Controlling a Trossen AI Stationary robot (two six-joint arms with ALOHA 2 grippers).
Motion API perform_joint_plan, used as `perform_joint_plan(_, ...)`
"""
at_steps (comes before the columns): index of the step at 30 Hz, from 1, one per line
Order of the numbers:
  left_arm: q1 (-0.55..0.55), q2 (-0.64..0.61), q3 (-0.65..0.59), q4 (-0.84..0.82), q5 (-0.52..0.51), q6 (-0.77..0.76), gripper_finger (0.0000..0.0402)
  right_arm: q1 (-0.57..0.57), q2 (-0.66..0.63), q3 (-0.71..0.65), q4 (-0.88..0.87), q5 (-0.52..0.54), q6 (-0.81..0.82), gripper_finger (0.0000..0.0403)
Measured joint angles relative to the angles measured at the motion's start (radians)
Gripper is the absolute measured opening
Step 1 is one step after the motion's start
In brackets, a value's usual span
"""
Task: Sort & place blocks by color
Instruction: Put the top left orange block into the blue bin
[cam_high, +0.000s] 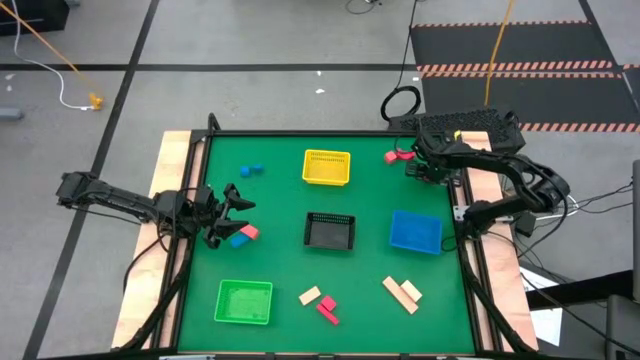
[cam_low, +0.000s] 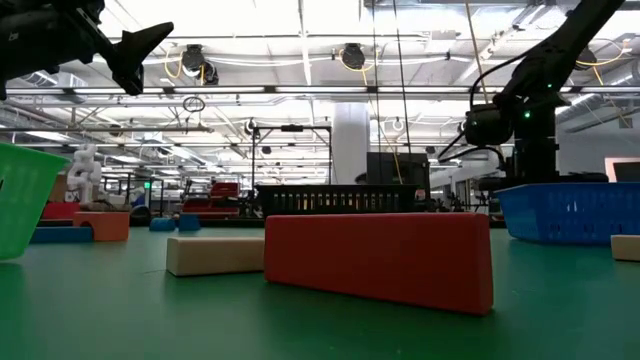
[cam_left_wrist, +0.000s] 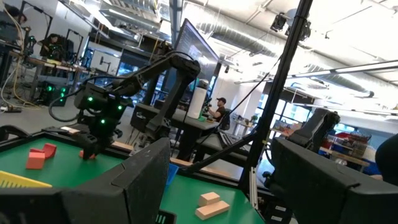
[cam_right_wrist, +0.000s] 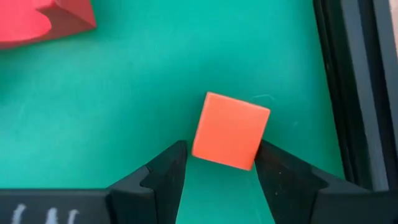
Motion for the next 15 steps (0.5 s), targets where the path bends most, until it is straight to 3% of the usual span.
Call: perform_joint_plan(15,0.000,0.000,0.000,0.000,0.000,0.000,0.0278,0.001,0.003,-0.027,0.099,0.126,0.124,0.0183)
